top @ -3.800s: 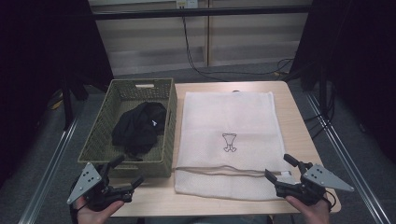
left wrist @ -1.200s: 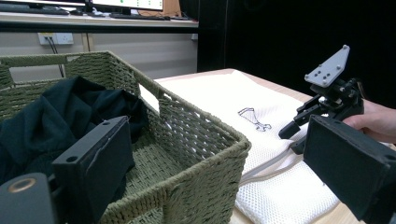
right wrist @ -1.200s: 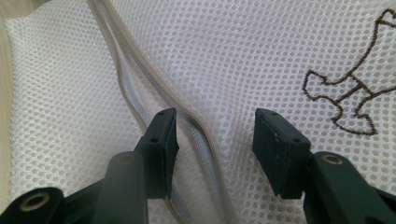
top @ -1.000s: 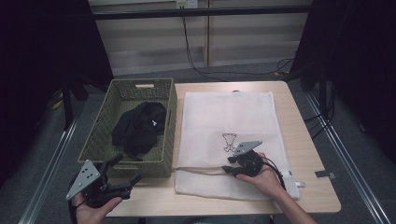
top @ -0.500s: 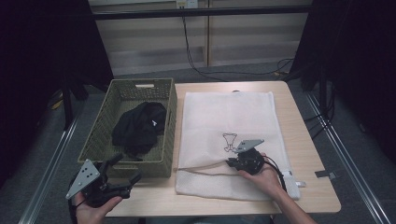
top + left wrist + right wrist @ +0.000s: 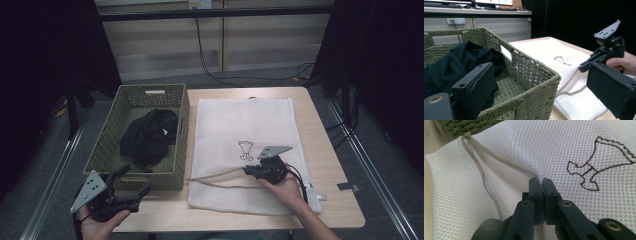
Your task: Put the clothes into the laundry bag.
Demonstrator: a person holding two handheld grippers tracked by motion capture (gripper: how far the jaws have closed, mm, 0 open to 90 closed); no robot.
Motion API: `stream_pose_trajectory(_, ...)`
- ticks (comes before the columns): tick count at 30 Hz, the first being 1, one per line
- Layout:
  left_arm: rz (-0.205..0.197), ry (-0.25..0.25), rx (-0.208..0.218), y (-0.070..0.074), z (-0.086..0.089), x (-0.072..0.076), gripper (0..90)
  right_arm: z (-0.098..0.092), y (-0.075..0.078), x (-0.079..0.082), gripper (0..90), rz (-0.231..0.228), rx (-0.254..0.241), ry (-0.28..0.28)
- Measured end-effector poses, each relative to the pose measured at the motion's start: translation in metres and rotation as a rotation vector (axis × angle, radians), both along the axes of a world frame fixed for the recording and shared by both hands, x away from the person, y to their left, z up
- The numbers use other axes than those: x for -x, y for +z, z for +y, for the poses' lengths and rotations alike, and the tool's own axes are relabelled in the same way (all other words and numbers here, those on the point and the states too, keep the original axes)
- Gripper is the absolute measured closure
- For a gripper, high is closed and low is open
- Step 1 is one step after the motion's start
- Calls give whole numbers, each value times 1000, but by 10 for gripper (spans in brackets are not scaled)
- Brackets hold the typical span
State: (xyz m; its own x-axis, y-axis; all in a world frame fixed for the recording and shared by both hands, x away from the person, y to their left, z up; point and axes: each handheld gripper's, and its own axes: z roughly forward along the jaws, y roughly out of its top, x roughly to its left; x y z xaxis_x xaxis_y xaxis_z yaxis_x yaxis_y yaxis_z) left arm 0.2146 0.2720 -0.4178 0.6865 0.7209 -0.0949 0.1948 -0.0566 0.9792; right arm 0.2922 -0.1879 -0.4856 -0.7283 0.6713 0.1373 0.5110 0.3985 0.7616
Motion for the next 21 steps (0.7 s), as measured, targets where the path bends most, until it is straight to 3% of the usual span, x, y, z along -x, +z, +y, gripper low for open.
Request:
stream_pose_trajectory(11, 14, 15, -22, -1, 2, -2, 64, -8, 10, 2, 882, -28, -68, -22)
stream_pose_trajectory(21, 19, 25, -8, -1, 3, -3, 55, -14, 22, 3, 883, -71, -120, -54)
